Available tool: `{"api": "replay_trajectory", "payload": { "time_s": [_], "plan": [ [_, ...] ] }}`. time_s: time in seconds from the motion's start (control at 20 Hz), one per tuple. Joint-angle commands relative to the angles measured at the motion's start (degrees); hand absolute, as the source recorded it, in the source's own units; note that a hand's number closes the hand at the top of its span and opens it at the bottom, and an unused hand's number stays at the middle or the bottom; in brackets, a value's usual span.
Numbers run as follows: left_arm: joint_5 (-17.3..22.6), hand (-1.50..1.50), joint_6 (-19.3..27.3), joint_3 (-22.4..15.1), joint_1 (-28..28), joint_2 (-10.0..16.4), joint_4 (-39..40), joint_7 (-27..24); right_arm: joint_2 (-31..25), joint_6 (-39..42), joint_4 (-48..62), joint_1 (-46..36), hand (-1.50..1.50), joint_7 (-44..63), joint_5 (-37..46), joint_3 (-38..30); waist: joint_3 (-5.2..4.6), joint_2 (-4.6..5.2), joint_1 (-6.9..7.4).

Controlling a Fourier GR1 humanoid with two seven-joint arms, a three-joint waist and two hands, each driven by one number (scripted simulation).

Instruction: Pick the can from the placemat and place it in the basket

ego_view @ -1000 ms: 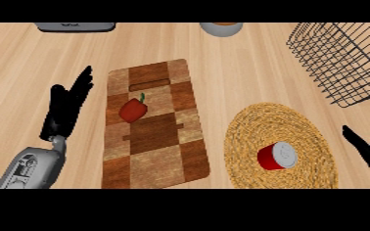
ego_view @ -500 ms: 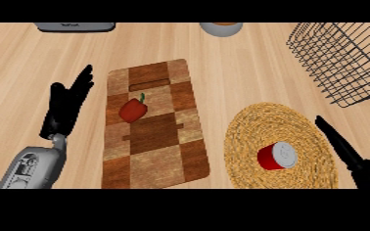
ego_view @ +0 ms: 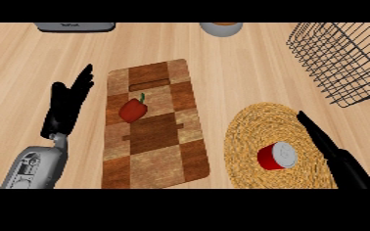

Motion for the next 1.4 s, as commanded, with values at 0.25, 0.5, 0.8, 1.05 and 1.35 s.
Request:
{"api": "replay_trajectory", "payload": {
  "time_s": [0.25,0.5,0.8,1.05,1.35],
  "plan": [
    [-2.0,0.0,-1.5,1.9,-0.6,-1.7,-2.1,2.1,2.4,5.0,3.7,-6.3,-1.5,4.0,-0.2,-0.9,0.01,0.02,0.08],
    [-4.1,0.0,-1.4,1.7,1.3,-3.3,-4.8,3.0,5.3,2.1,7.7,-5.0,-1.5,1.3,4.2,1.9,0.01,-0.01,0.12],
    [-5.0,0.0,-3.3,4.8,-0.4,-4.1,2.8,-2.9,6.7,1.5,7.0,-5.3,-1.5,1.1,5.5,1.1,0.0,0.03,-0.05],
    [-4.3,0.0,-5.2,6.6,-0.6,-2.4,2.0,-2.0,7.2,-1.1,14.2,-5.1,1.5,-4.3,10.1,4.7,0.01,0.05,0.05],
    [-5.8,0.0,-4.2,5.4,-0.1,-4.0,-1.2,-0.1,4.8,-6.4,17.5,-7.6,1.5,-9.1,16.2,3.0,0.02,0.04,0.13]
  ]
}}
